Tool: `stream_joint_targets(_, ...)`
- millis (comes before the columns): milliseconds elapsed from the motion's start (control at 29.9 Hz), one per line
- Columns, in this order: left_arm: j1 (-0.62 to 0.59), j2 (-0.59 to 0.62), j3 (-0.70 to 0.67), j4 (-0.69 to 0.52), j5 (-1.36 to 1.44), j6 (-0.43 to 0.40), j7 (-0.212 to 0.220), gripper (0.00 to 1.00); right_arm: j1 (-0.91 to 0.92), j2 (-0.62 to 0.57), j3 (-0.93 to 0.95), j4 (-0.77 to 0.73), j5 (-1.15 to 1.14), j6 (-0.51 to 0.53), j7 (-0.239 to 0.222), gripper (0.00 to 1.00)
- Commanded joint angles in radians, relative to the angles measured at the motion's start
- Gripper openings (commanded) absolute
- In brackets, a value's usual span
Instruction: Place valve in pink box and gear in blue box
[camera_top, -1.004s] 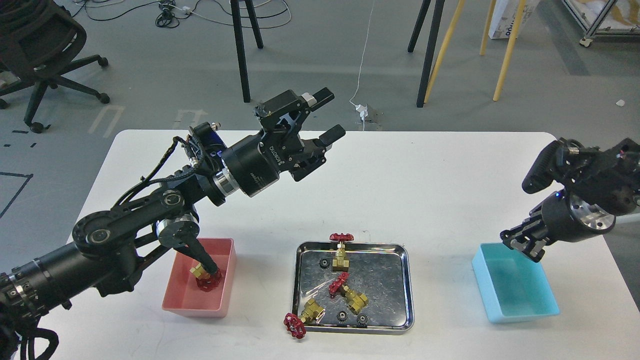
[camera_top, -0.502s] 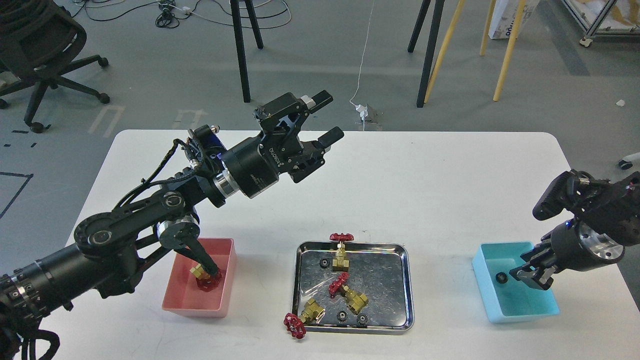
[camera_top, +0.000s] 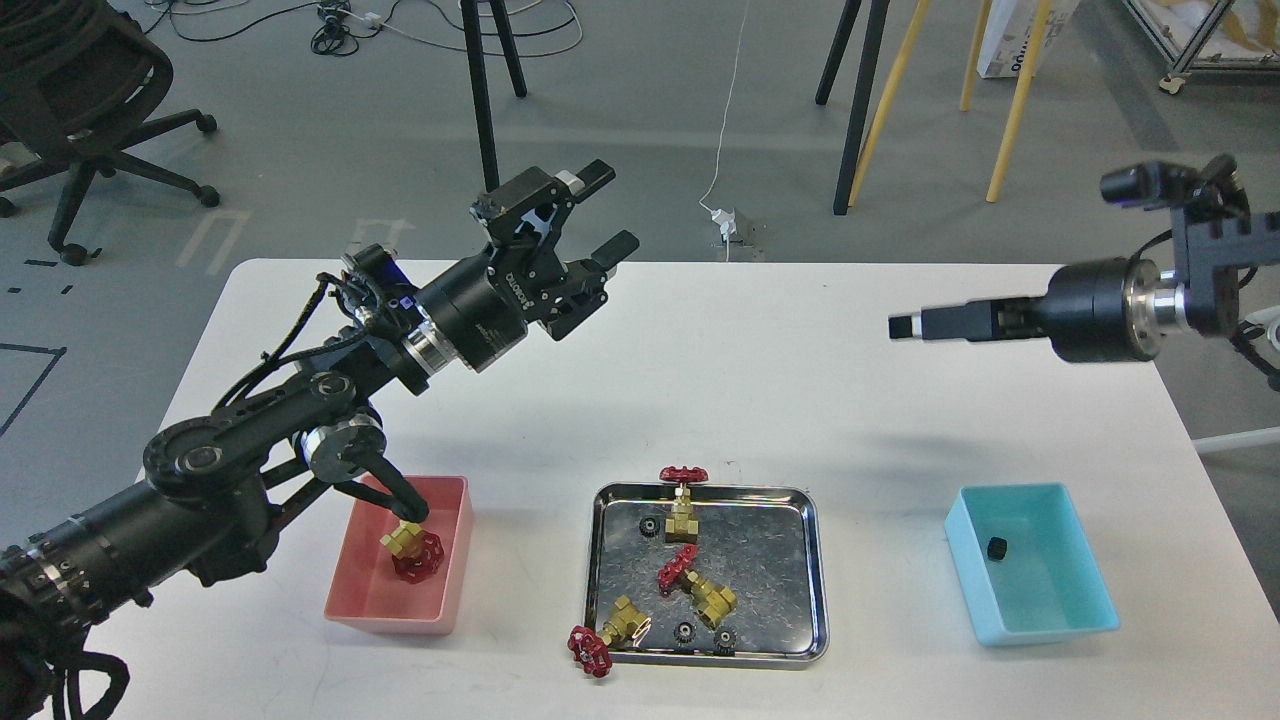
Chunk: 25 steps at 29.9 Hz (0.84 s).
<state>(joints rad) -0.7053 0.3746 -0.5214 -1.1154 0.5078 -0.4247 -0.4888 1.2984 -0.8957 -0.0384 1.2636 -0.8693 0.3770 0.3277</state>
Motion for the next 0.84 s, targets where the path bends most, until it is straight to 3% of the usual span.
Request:
stream_joint_targets(0, -0.069, 0.027, -0.049, 0.026, -0.058, -0.064, 0.000, 0.79, -0.014, 0.079, 0.124, -0.156, 0.606, -0.021, 0.005, 0.94)
stream_joint_targets(134, -0.144, 0.029, -0.037, 0.164, -0.198, -0.064, 0.000, 0.79, -0.028, 0.155, 0.193, -0.282, 0.953, 0.086, 0.010, 0.95)
stream_joint_targets(402, -0.175, -0.037, -0.052, 0.428, -0.233, -0.064, 0.000, 0.79, -0.174, 0.331, 0.291, -0.539, 1.030, 0.112, 0.068, 0.98)
stream_joint_targets(803, -0.161, -0.115, -0.060, 0.462, -0.307, -0.064, 0.000, 0.80, -0.307, 0.440, 0.466, -0.604, 1.030, 0.112, 0.074, 0.98)
